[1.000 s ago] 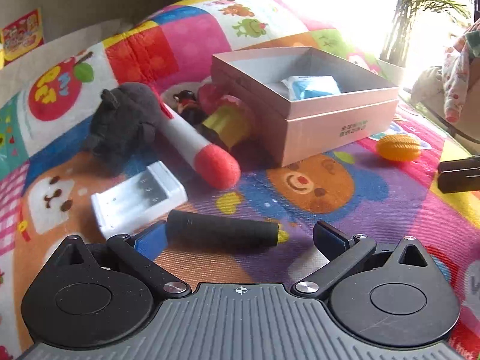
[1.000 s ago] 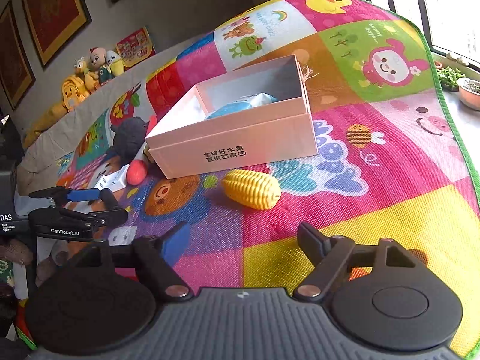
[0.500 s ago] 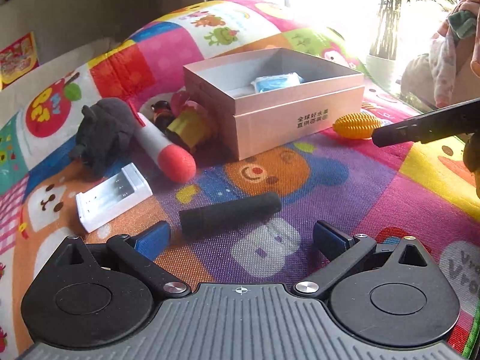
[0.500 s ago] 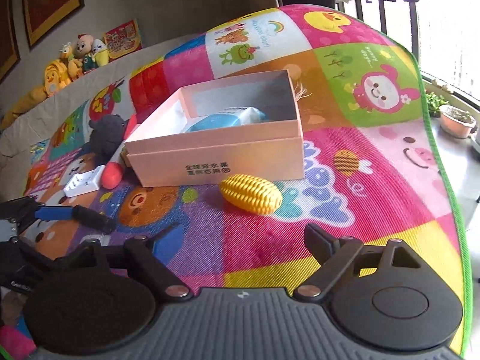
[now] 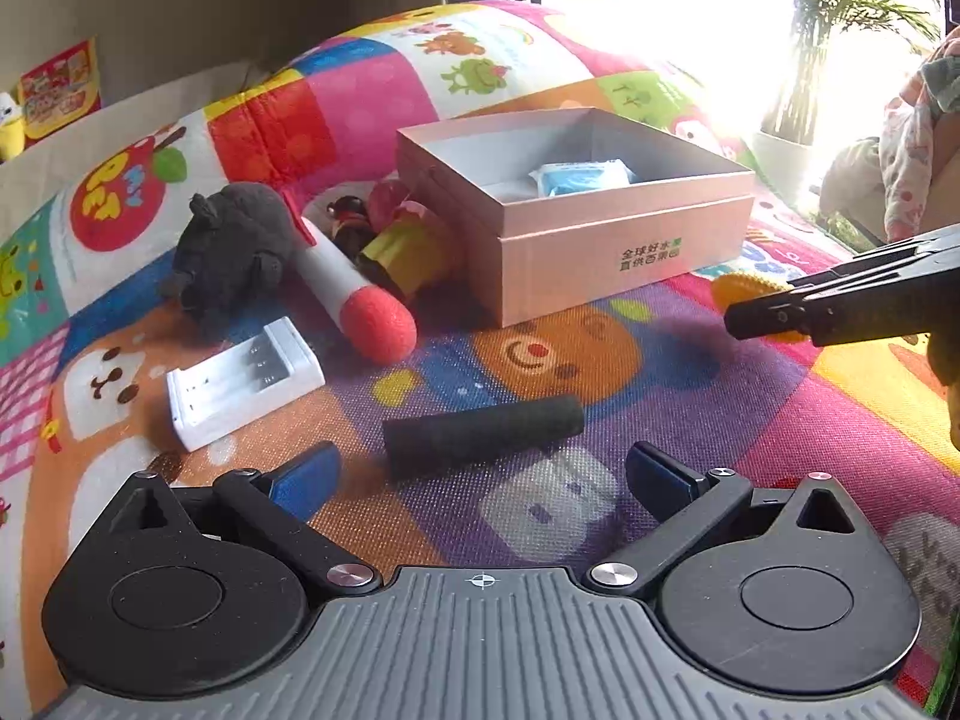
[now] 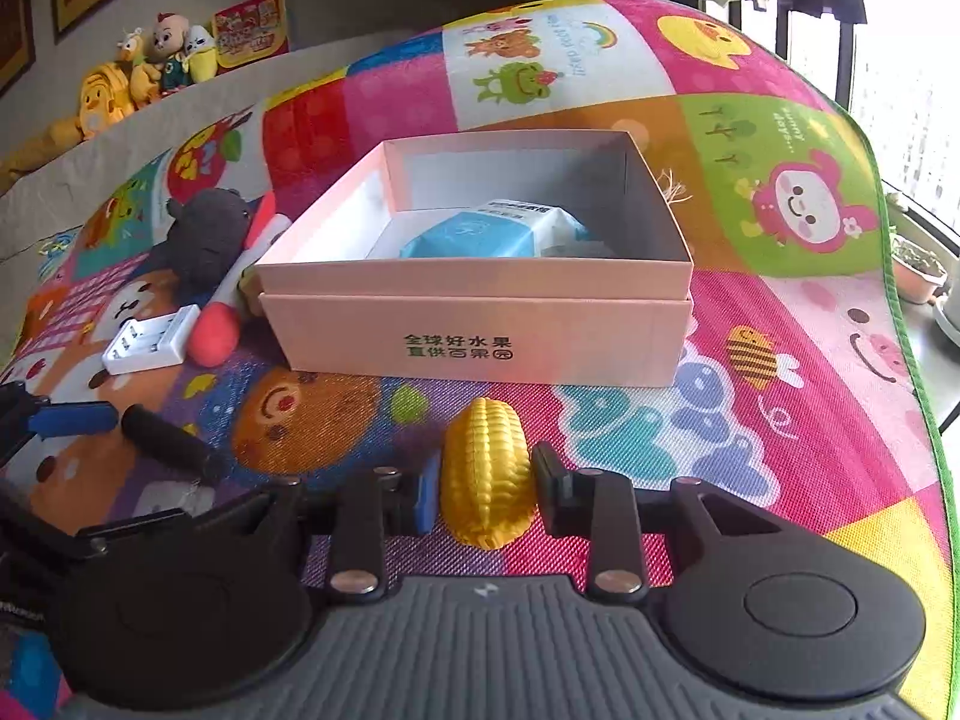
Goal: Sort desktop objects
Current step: 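Grasp the yellow corn toy with the right gripper while the left gripper grasps the black foam tube, then drop the corn toy and black foam tube into the pink box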
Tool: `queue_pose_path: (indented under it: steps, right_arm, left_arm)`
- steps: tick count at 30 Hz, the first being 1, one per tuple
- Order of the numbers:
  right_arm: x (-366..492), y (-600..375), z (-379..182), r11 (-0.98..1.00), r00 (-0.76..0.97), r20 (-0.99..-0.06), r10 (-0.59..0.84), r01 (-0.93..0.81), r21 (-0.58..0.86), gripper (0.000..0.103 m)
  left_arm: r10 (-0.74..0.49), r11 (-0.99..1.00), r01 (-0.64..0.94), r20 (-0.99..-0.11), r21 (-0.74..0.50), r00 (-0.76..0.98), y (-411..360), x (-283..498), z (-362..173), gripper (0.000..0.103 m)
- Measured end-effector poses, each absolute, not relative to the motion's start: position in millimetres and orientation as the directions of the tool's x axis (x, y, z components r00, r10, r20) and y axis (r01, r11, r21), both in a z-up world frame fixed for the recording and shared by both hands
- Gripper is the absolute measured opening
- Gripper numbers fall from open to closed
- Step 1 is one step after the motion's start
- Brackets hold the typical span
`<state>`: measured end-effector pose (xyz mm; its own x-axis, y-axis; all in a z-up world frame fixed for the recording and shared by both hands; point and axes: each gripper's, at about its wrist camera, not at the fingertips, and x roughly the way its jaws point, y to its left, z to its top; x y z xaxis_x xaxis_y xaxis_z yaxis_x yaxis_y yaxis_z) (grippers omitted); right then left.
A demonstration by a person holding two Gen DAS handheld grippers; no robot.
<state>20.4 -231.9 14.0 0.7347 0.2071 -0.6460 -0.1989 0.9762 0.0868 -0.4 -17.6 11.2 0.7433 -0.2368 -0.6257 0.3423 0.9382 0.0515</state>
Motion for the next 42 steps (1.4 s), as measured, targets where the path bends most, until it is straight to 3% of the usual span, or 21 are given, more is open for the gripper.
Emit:
queue_pose_path:
  steps: [9,11,13,23,34,39,42]
  right_arm:
    - [-18.9,-256.8,22.2,0.971,0.730,-0.644,0.230,-0.221,0.096,0.031]
    - [-23.8,-260.9,20.2,0.972,0.728,-0.646,0.228,-0.213,0.103,0.031]
    - [-26.2,-264.9,17.8,0.971,0.723,-0.651,0.233,-0.206,0.118,0.031]
    - [-37.9,-265.5,24.7,0.969,0.737,-0.632,0.240,-0.223,0.108,0.031]
    - [-57.6,-274.3,78.2,0.941,0.770,-0.545,0.331,-0.314,0.128,0.031]
    - [-46.7,-271.5,116.5,0.946,0.823,-0.480,0.305,-0.318,0.057,0.031]
    - [-15.1,-271.8,148.3,0.962,0.878,-0.408,0.250,-0.274,0.001,0.031]
  left_arm:
    - [-0.177,0.947,0.303,-0.610,0.110,0.773,-44.8,14.9,14.1,0.103]
    - [-0.167,0.948,0.298,-0.613,0.117,0.772,-45.1,15.2,13.5,0.100]
    - [-0.145,0.950,0.285,-0.622,0.131,0.770,-43.3,15.2,12.2,0.084]
    - [-0.216,0.923,0.364,-0.611,0.127,0.761,-31.6,-10.8,26.9,0.081]
    - [-0.335,0.865,0.461,-0.456,0.199,0.825,-59.3,-43.4,85.9,0.081]
    - [-0.343,0.858,0.449,-0.373,0.249,0.862,-71.8,-12.4,109.7,0.081]
    - [-0.363,0.877,0.439,-0.330,0.195,0.872,-77.0,25.3,121.6,0.081]
